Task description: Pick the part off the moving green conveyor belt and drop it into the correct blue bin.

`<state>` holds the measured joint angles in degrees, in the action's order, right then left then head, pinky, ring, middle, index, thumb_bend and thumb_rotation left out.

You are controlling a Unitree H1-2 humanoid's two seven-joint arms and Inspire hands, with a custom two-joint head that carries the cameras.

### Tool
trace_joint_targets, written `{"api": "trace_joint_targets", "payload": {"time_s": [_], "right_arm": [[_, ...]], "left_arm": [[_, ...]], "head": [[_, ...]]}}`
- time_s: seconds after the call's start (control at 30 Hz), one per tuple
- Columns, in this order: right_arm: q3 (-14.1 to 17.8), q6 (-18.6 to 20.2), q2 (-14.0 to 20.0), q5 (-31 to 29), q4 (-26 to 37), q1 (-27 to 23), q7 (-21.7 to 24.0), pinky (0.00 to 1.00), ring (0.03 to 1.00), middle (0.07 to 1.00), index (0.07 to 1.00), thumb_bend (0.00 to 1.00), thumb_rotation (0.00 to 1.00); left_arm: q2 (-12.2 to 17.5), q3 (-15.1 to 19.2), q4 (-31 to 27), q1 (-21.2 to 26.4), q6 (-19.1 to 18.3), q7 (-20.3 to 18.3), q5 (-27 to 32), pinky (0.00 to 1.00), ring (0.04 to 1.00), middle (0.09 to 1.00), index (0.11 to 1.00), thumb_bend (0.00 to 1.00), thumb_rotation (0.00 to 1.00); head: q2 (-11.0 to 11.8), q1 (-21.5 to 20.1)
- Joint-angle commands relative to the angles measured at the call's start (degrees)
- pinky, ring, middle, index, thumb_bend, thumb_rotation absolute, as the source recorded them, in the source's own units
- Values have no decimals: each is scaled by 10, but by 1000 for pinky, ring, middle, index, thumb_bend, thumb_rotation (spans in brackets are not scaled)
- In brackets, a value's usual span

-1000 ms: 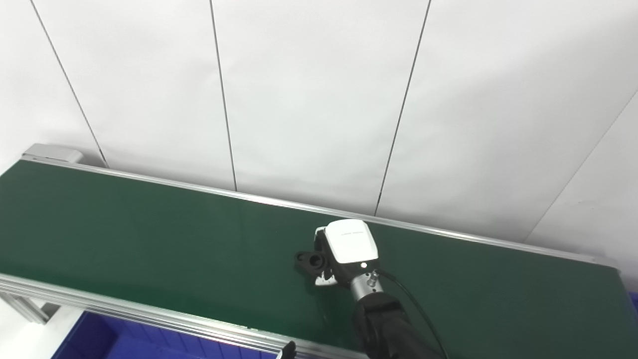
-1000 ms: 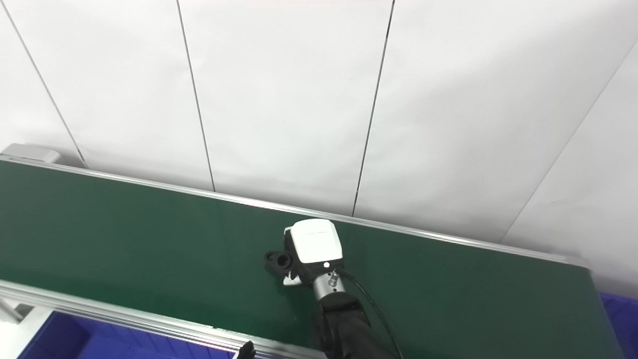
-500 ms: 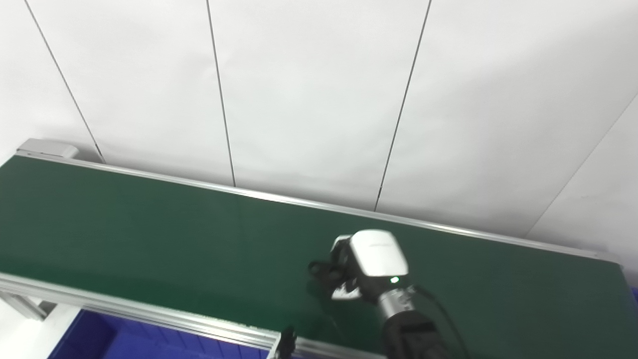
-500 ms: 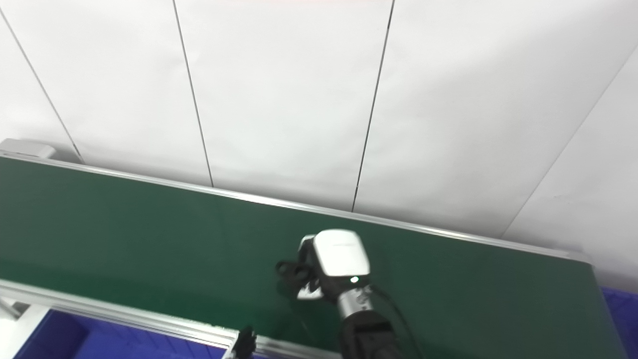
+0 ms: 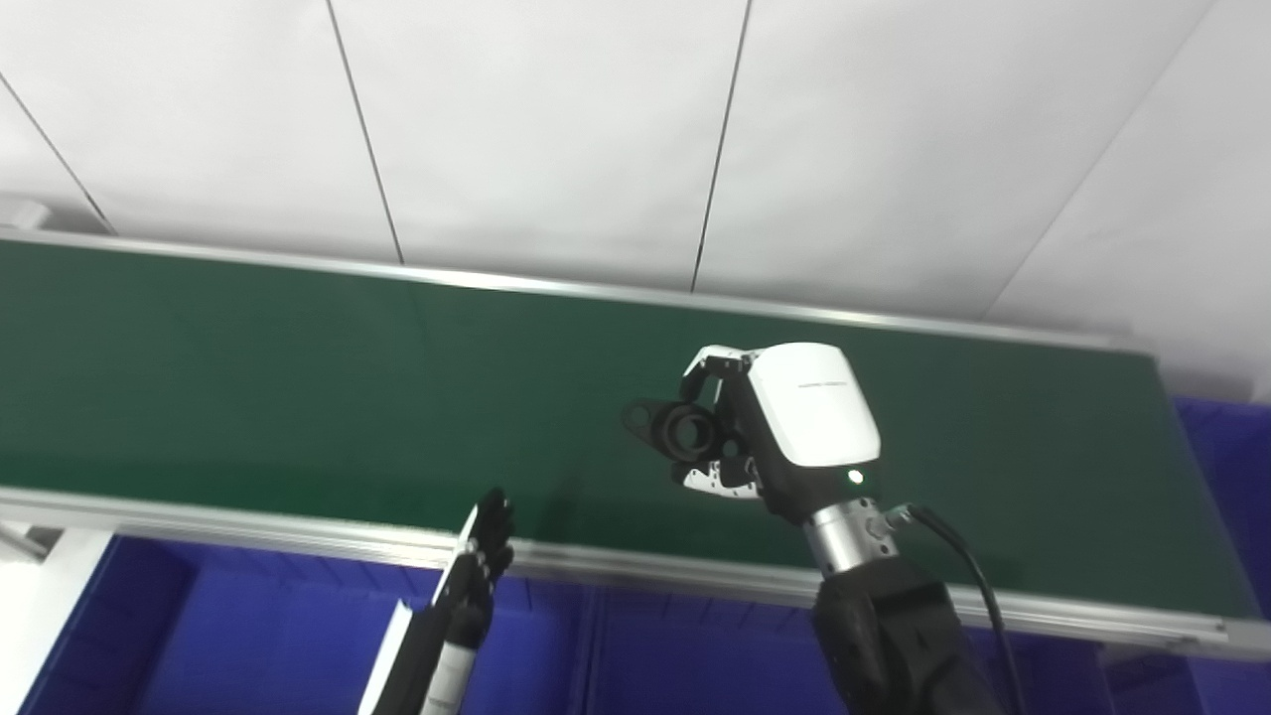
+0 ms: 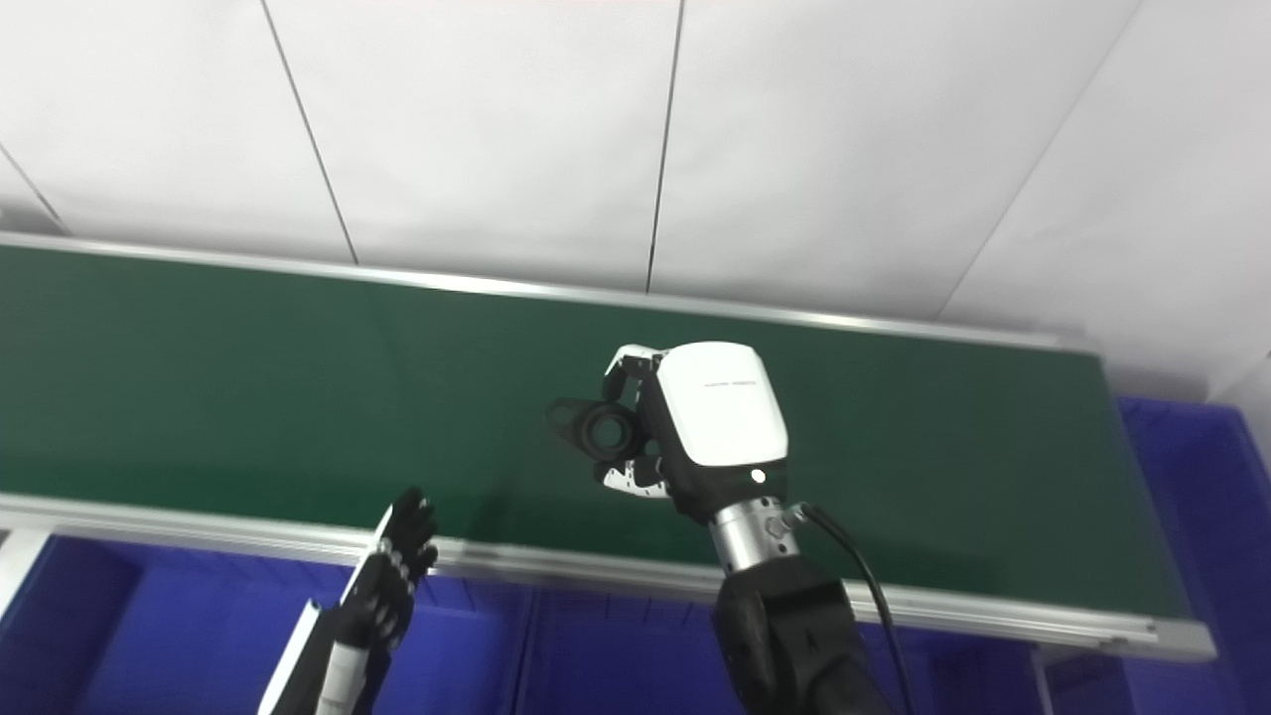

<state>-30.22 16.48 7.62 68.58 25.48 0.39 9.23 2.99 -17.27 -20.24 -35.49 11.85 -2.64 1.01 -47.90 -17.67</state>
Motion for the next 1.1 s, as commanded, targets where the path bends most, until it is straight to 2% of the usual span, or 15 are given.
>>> {"api": "trace_joint_targets", "payload": {"time_s": [0.0, 0.03, 0.2, 0.37, 0.53, 0.63, 0.7, 0.9, 1.07], "right_arm": [[-1, -5, -20, 13, 42, 24, 8, 191, 271, 438, 515, 518, 0], [-3, -8, -25, 17, 53, 38, 18, 191, 264, 456, 502, 521, 0], [-2, -20, -34, 25, 107, 100, 66, 169, 247, 472, 487, 525, 0], [-11, -38, -45, 12, 131, 169, 43, 162, 236, 472, 485, 527, 0], [-22, -47, -55, 2, 100, 211, 30, 167, 244, 473, 486, 525, 0], [-26, -52, -59, -10, 57, 222, 1, 195, 271, 475, 486, 524, 0], [-30, -46, -59, -7, 36, 222, 0, 198, 271, 475, 487, 524, 0], [-31, -28, -57, 22, -1, 208, 25, 162, 228, 472, 486, 526, 0], [-27, -13, -61, 39, -11, 206, 70, 183, 253, 473, 485, 527, 0]], "left_arm": [[9, 6, -29, -1, -9, -10, 8, 1000, 1000, 1000, 1000, 723, 1000], [11, 10, -36, -1, -18, -11, 12, 1000, 1000, 1000, 1000, 719, 1000], [23, 27, -52, 1, -40, -19, 39, 1000, 1000, 1000, 1000, 677, 1000], [33, 43, -57, 6, -45, -24, 49, 1000, 1000, 1000, 1000, 699, 1000], [38, 54, -58, 11, -50, -31, 51, 1000, 1000, 1000, 1000, 703, 1000], [39, 58, -64, 12, -58, -34, 51, 1000, 1000, 1000, 1000, 709, 999], [40, 59, -67, 13, -60, -36, 53, 1000, 1000, 1000, 1000, 708, 999], [35, 59, -76, 9, -66, -35, 51, 1000, 1000, 1000, 1000, 719, 984], [32, 59, -85, 7, -78, -31, 45, 1000, 1000, 1000, 1000, 726, 998]], "head": [[-11, -13], [-22, -24], [-34, -47], [-48, -54], [-60, -50], [-65, -47], [-69, -45], [-72, -44], [-78, -51]]}}
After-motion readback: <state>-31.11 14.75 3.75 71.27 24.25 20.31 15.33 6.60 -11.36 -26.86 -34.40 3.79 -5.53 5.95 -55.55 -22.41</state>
